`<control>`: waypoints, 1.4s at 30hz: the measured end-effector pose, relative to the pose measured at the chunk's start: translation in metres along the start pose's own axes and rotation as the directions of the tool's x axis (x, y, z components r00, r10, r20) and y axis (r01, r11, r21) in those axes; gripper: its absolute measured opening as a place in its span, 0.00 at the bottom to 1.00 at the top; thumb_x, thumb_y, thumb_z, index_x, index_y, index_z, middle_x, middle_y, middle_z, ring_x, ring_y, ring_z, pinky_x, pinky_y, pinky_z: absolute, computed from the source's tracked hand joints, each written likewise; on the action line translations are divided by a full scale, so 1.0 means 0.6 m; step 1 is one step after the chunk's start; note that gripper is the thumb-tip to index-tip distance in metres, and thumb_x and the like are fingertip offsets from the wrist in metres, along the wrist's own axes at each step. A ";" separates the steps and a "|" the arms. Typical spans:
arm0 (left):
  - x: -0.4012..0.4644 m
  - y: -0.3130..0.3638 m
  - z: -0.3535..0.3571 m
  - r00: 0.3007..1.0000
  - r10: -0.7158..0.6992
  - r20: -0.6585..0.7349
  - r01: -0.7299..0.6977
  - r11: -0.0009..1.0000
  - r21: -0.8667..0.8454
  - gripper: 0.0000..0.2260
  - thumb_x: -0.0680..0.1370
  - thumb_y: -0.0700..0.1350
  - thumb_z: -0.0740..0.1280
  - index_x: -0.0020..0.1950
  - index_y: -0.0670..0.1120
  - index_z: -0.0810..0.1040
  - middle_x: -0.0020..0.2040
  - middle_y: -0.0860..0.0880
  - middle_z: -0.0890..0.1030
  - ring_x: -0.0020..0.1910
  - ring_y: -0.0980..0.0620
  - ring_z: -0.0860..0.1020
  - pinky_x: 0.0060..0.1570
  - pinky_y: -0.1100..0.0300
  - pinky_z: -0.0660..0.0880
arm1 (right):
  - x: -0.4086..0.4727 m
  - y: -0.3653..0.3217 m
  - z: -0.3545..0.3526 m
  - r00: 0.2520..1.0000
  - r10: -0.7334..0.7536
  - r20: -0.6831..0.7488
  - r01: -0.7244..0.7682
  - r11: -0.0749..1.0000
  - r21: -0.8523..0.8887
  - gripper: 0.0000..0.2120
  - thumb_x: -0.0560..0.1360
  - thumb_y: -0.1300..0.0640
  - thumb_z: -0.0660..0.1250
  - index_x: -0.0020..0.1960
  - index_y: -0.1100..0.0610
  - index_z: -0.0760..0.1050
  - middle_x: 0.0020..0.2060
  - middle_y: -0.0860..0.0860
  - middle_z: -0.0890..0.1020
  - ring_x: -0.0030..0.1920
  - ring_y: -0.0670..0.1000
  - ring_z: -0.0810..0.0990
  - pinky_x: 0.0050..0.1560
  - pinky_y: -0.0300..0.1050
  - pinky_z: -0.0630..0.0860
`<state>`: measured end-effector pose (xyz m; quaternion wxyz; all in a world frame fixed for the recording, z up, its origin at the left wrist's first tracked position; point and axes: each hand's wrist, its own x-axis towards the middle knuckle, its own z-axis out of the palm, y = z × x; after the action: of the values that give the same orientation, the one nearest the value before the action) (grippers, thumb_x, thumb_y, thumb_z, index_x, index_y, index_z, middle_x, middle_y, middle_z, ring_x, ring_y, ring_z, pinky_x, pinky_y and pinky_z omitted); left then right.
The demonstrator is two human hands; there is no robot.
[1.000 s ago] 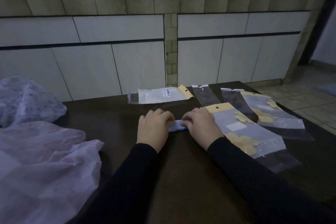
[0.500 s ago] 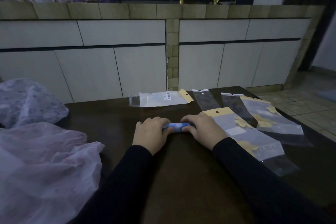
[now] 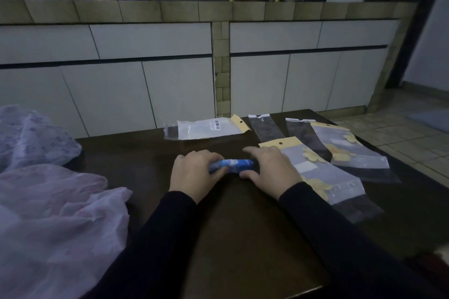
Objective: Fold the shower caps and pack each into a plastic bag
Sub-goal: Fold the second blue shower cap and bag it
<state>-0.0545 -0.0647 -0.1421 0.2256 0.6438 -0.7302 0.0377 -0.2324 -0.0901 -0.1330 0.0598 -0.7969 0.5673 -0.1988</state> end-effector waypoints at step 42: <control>-0.024 -0.019 -0.025 0.787 -0.295 -0.542 0.257 0.955 -0.147 0.11 0.74 0.51 0.71 0.56 0.51 0.82 0.48 0.51 0.82 0.44 0.50 0.76 0.43 0.57 0.59 | -0.001 -0.039 -0.073 0.919 0.315 -0.239 -0.031 0.660 0.751 0.21 0.81 0.58 0.58 0.71 0.46 0.62 0.56 0.52 0.77 0.51 0.50 0.78 0.37 0.34 0.75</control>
<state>-0.0381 -0.0482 -0.1366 0.4526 0.6967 -0.5311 0.1667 -0.2287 -0.0757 -0.0856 0.2917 -0.5981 0.5148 -0.5404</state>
